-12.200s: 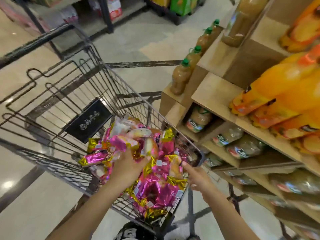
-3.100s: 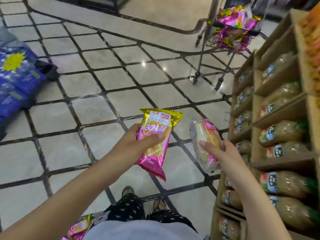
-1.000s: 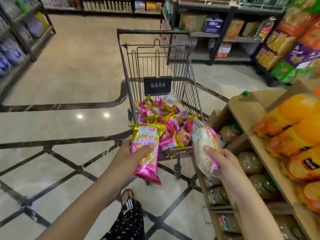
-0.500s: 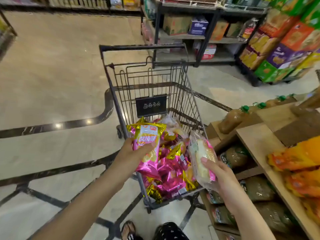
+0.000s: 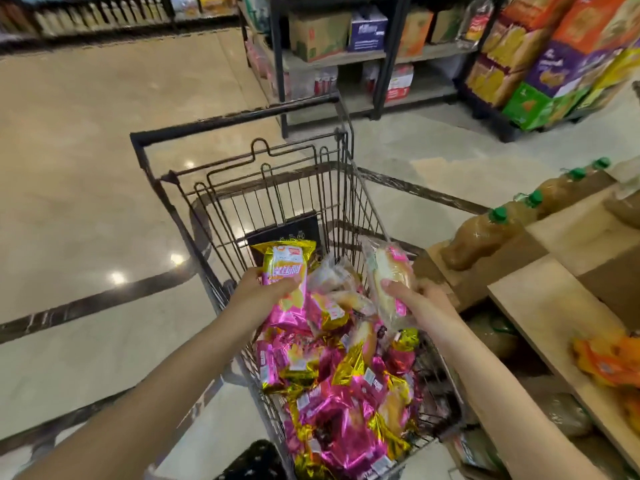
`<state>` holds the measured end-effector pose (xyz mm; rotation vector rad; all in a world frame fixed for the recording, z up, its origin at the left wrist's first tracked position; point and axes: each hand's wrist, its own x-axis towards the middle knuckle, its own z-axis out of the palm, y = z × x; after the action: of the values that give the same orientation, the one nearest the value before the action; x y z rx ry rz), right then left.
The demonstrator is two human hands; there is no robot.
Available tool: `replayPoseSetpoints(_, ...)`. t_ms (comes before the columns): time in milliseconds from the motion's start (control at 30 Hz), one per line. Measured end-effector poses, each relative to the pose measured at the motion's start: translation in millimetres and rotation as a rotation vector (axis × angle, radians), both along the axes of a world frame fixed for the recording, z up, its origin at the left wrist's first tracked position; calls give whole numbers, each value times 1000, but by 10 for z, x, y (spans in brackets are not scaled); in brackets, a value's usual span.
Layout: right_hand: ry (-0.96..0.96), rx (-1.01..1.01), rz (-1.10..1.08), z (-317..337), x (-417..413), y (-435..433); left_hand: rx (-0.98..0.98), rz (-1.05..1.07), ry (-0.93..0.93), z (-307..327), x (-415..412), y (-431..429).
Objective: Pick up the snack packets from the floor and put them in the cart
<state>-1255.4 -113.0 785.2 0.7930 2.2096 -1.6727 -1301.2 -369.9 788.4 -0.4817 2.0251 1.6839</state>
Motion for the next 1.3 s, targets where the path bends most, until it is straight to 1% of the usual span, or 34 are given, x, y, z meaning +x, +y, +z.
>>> replayPoseSetpoints(100,-73,85,9,-257,-254,-17,-125,-84,-12,-258,-329,28)
replayPoseSetpoints(233,-225,145,8,-776,-463,-96,-207,-240,-61,-687,-785,62)
replayPoseSetpoints(400,-378,237,-5,-1412,-373,-369,-267,-355,-142,-1350,-1251,1)
replayPoseSetpoints(467,-428,252,-22,-1562,-332,-513,-227,-366,-207,-1606,-1397,-44)
replayPoseSetpoints(500,-436,265,-45,-1616,-331,-588,-242,-392,-241,-1790,-1460,-77)
replayPoseSetpoints(533,-435,299,-72,-1675,-339,-652,-262,-428,-267,-2177,-1527,-164)
replayPoseSetpoints(567,-431,340,-100,-1716,-361,-706,-276,-461,-284,-2422,-1558,-206)
replayPoseSetpoints(600,-429,374,-127,-1771,-381,-749,-299,-497,-317,-2509,-1558,-213)
replayPoseSetpoints(700,-478,384,-245,-1827,-409,-848,-354,-578,-447,-2156,-1512,-71)
replayPoseSetpoints(800,-508,389,-323,-1785,-386,-910,-421,-576,-456,-2087,-1491,-20)
replayPoseSetpoints(867,-507,448,-328,-1757,-302,-936,-493,-641,-400,-2005,-1480,-32)
replayPoseSetpoints(900,-500,480,-334,-1710,-240,-954,-529,-704,-337,-1917,-1445,-39)
replayPoseSetpoints(967,-490,480,-395,-1500,-85,-1023,-561,-854,-184,-1730,-1339,-53)
replayPoseSetpoints(1033,-492,477,-474,-1351,154,-1093,-610,-1053,-24,-1568,-1198,-43)
replayPoseSetpoints(1133,-509,549,-499,-1210,604,-1191,-648,-1348,247,-1383,-942,82)
replayPoseSetpoints(1200,-553,567,-532,-1099,932,-1262,-725,-1551,446,-1230,-735,219)
replayPoseSetpoints(1300,-606,636,-559,-939,1442,-1403,-798,-1718,675,-1065,-359,377)
